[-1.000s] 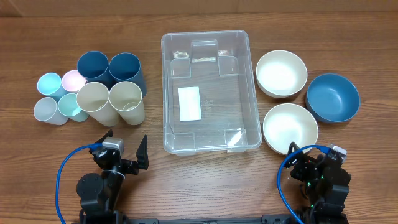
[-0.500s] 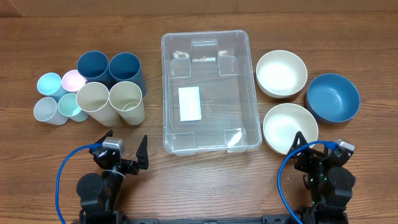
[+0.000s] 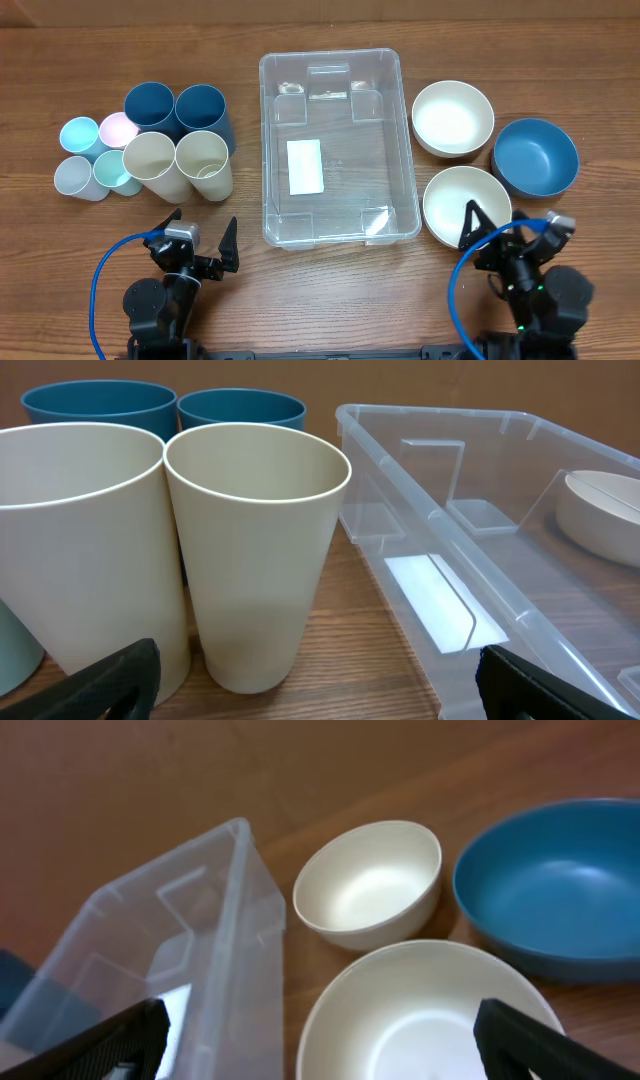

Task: Pack container
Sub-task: 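Move the right gripper toward the blue bowl on the right, then grasp the blue bowl rim with the right gripper and place it in the bin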

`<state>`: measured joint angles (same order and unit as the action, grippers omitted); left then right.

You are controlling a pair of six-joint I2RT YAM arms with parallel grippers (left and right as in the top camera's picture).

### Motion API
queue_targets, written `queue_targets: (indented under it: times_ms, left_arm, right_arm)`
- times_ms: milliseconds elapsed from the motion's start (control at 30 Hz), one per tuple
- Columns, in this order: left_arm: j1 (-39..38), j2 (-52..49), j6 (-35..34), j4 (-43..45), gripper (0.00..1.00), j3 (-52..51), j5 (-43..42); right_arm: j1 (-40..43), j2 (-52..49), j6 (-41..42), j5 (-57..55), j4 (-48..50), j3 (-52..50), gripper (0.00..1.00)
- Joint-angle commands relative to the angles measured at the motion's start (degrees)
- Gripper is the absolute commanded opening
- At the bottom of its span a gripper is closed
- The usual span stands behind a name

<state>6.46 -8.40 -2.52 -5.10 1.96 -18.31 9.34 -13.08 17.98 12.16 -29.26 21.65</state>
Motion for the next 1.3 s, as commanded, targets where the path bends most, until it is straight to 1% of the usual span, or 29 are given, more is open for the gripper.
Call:
queue_targets:
  times_ms: [0, 133, 200, 267, 333, 400, 467, 600, 700, 867, 900, 967, 1000, 1200, 1267]
  left_arm:
    - [-0.2, 0.6, 0.9, 0.2, 1.0, -0.7, -0.8]
    - [-0.2, 0.6, 0.9, 0.2, 1.0, -0.7, -0.8]
    - [-0.2, 0.6, 0.9, 0.2, 1.0, -0.7, -0.8]
    - [-0.2, 0.6, 0.9, 0.2, 1.0, -0.7, -0.8]
    - [-0.2, 0.6, 0.9, 0.2, 1.0, -0.7, -0.8]
    - [-0.2, 0.6, 0.9, 0.2, 1.0, -0.7, -0.8]
    - [-0.2, 0.6, 0.9, 0.2, 1.0, -0.7, -0.8]
    - [-0.2, 0.6, 0.9, 0.2, 1.0, -0.7, -0.8]
    - [-0.2, 0.6, 0.9, 0.2, 1.0, -0.7, -0.8]
    - [-0.2, 0.6, 0.9, 0.2, 1.0, -0.7, -0.8]
    - [-0.2, 0.6, 0.9, 0.2, 1.0, -0.7, -0.8]
    - [-0.2, 0.6, 0.9, 0.2, 1.0, -0.7, -0.8]
    - [-0.2, 0.6, 0.9, 0.2, 1.0, -0.7, -0.8]
    - [-0.2, 0.6, 0.9, 0.2, 1.0, -0.7, -0.8]
    - [-0.2, 0.6, 0.9, 0.2, 1.0, -0.7, -0.8]
  right_arm:
    - [0.1, -9.8, 0.0, -6.1, -3.7, 13.8, 1.0]
    - [0.7, -23.4, 0.0, -13.8, -9.5, 26.0, 1.0]
    - [3.1, -31.7, 0.0, -16.6, -10.8, 30.9, 1.0]
    - [6.4, -38.4, 0.0, -16.2, -11.8, 34.0, 1.0]
    - [11.1, -46.0, 0.0, -11.1, -12.6, 36.6, 1.0]
    - [14.8, -51.5, 0.0, -2.9, -11.6, 37.5, 1.0]
    - [17.4, -55.5, 0.0, 2.5, -10.9, 37.5, 1.0]
    - [23.5, -63.5, 0.3, 2.9, -11.0, 37.5, 1.0]
    - [28.1, -68.6, 2.0, 2.9, -11.6, 37.5, 1.0]
    - [28.8, -76.5, 2.3, 3.0, -11.4, 37.5, 1.0]
    - [28.8, -78.1, 2.9, 3.0, -10.6, 37.5, 0.99]
    - [28.8, -80.2, 2.9, 3.0, -8.8, 37.5, 0.92]
    - [28.8, -80.8, 2.9, 3.0, -8.1, 37.5, 0.88]
    - [28.8, -82.0, 3.3, 2.9, -3.6, 37.1, 0.76]
    - [28.8, -83.8, 3.6, 2.9, -2.6, 37.1, 0.7]
